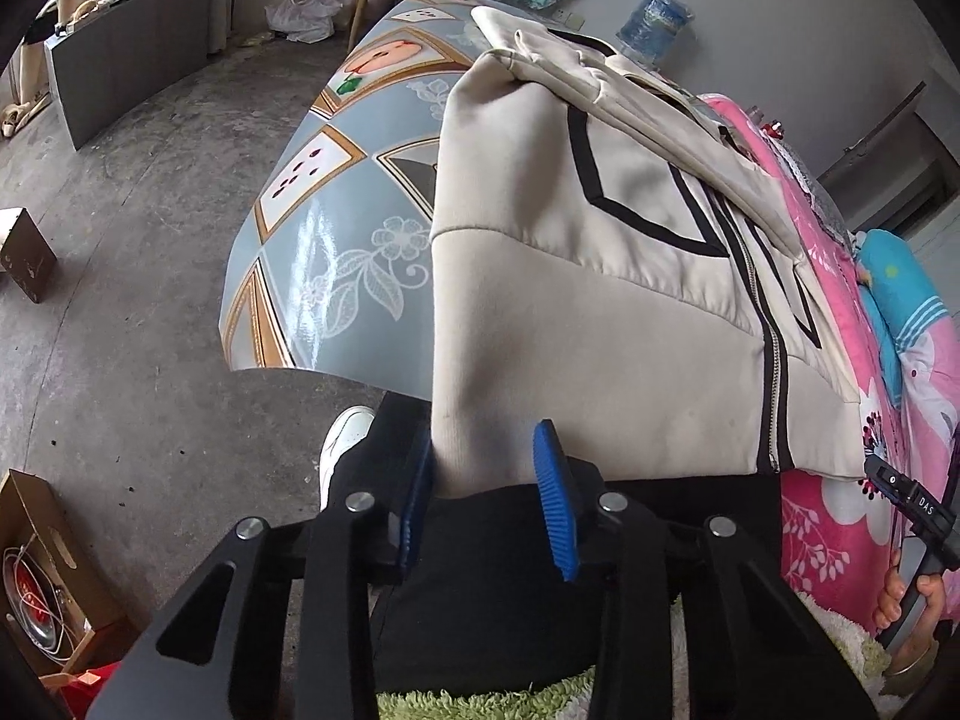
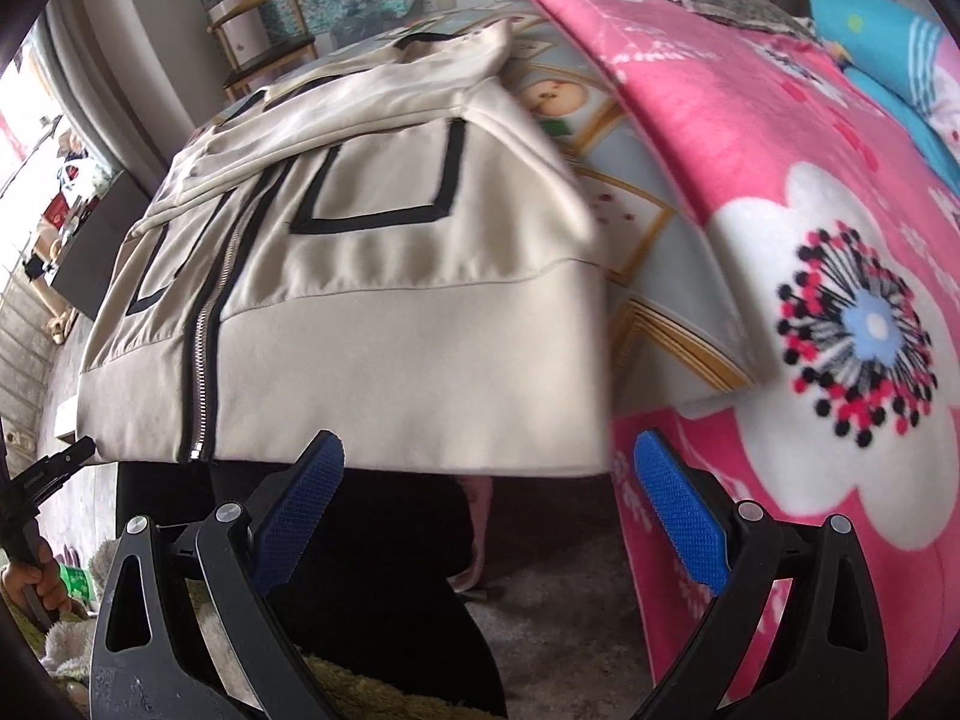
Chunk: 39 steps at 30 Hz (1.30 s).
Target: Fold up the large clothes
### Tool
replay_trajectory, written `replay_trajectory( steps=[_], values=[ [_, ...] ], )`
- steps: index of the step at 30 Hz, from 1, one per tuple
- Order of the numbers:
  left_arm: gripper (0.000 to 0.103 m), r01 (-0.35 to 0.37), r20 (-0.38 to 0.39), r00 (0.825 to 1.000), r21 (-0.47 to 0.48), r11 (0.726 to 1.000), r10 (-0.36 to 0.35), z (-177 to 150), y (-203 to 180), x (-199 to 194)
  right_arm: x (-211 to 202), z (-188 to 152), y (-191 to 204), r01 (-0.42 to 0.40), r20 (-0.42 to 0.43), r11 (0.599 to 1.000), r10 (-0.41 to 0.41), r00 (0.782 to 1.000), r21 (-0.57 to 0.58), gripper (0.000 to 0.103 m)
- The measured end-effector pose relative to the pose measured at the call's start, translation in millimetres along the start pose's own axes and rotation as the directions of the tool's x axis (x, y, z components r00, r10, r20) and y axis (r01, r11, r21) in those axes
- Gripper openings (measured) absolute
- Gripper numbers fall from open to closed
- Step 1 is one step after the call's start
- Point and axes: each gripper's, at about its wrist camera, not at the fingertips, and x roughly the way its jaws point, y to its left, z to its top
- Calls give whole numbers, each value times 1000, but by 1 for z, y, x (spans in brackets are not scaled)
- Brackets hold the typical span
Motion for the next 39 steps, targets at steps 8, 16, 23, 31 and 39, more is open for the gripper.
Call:
replay_trajectory(
  steps=[8, 16, 23, 31, 39],
  values=[
    [15, 0, 9, 1000, 36, 999, 0, 2, -2, -7, 5, -2, -29, -44, -8, 992, 45, 999, 116, 83],
    [11, -16, 39, 999, 84, 996, 13, 1, -10, -12, 22, 6, -31, -100, -41, 980, 108, 993, 172, 60],
    [7, -12, 87, 996, 149, 989, -1, 3, -22, -29, 13, 5, -29, -23, -37, 989, 29, 999, 146, 9],
    [6, 58, 143, 986, 166, 984, -82, 16, -36, -52, -17, 14, -14, -12, 53, 996, 7, 999, 92, 5],
    [6, 124, 190, 970, 157, 980, -154, 43, -43, -67, -36, 40, -6, -71, 126, 992, 58, 990, 101, 4]
  ],
)
